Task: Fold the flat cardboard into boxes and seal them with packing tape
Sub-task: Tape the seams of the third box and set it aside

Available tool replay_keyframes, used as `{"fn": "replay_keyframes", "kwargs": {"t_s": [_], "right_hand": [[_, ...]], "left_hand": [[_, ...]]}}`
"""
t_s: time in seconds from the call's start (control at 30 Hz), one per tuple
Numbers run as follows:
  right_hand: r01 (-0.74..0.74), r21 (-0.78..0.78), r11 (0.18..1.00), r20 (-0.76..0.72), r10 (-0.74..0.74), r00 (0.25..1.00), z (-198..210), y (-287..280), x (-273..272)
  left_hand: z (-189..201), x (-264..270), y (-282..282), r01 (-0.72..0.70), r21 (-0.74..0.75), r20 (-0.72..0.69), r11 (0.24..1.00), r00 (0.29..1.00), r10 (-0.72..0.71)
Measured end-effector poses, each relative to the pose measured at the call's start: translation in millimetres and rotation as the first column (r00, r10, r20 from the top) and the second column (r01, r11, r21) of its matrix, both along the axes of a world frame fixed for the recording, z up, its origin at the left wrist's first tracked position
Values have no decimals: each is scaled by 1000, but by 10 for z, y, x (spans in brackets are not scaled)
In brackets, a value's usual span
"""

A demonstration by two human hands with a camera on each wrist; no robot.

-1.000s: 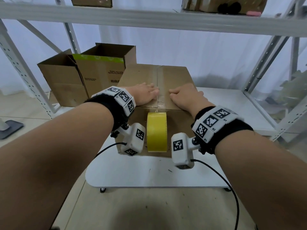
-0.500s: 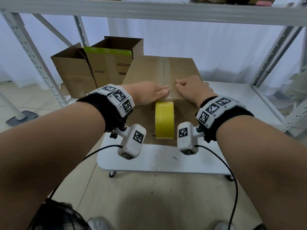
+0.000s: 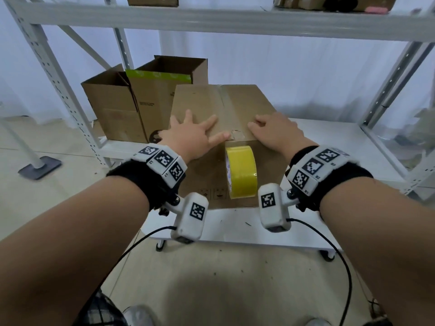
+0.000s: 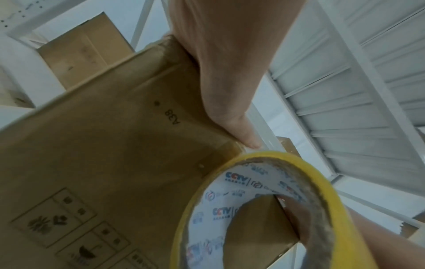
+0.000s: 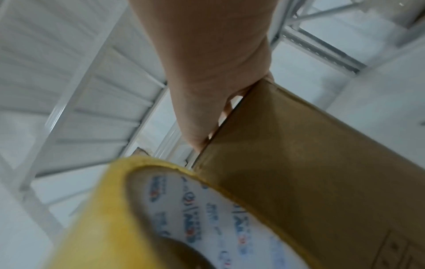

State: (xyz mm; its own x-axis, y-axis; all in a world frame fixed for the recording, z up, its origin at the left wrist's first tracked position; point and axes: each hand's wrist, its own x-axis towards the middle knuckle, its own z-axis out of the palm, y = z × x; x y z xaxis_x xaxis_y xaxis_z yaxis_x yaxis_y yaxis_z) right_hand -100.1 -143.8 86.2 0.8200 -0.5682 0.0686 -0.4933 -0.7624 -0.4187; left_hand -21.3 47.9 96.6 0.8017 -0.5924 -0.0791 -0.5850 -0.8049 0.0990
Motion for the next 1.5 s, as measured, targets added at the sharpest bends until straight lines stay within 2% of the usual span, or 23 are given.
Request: {"fn": "replay_keyframes", "kwargs": {"t_s": [0.2,0.4,0.47,0.53,0.6,0.67,0.7,0.77,0.8,0.87,0.9,0.93,1.07,1.3,1.4,1.5], "right_hand": [[-64,78,995,22,63,998,23,-7,26],[-86,-19,996,-61,85,995,37,35,-89],[-103,-81,991,-53,99,994,40,111,-147],[-189,-85,978,59,194,979,18,214,-220],[-247,-39,968,277,248,928,-61,314,-309],[-162,-9,987,452,149,880,-109,433,-420],[-120,23,992,484,94,870,-117,484,-456],[-108,159,981,429,30,903,-107,571,-495],[-116,281,953,385,-2,923,-89,607,-495],[-139,570,810,346,-83,935,-44,678,-483],[-145,658,739,347,-126,929,-24,706,-474],[-146,688,711,350,-148,925,-8,740,-474],[-134,664,736,345,-142,928,42,838,-495],[-119,647,753,308,-115,944,8,887,-587],[-134,662,738,316,-113,942,35,891,-564],[-81,628,774,261,-112,959,-61,872,-508]], "left_hand": [[-70,66,-67,63,-83,84,995,995,-56],[-67,204,20,216,-89,-18,972,976,-218],[-46,124,33,255,-77,17,964,967,-254],[-66,55,43,327,-127,88,936,944,-318],[-107,17,85,391,-216,118,895,920,-373],[-132,-13,126,422,-293,115,858,907,-406],[-125,-36,134,415,-329,94,848,908,-408],[-92,-91,123,378,-381,33,844,917,-397],[-70,-119,104,363,-377,7,852,921,-389],[-12,-165,63,361,-326,-36,874,919,-393],[23,-184,50,360,-301,-60,883,917,-395],[55,-199,44,350,-284,-86,893,918,-388],[133,-200,31,337,-205,-101,919,927,-362],[74,-151,39,417,-112,-82,902,901,-426],[60,-144,39,423,-112,-70,899,899,-432],[55,-154,45,427,-131,-57,895,898,-437]]}}
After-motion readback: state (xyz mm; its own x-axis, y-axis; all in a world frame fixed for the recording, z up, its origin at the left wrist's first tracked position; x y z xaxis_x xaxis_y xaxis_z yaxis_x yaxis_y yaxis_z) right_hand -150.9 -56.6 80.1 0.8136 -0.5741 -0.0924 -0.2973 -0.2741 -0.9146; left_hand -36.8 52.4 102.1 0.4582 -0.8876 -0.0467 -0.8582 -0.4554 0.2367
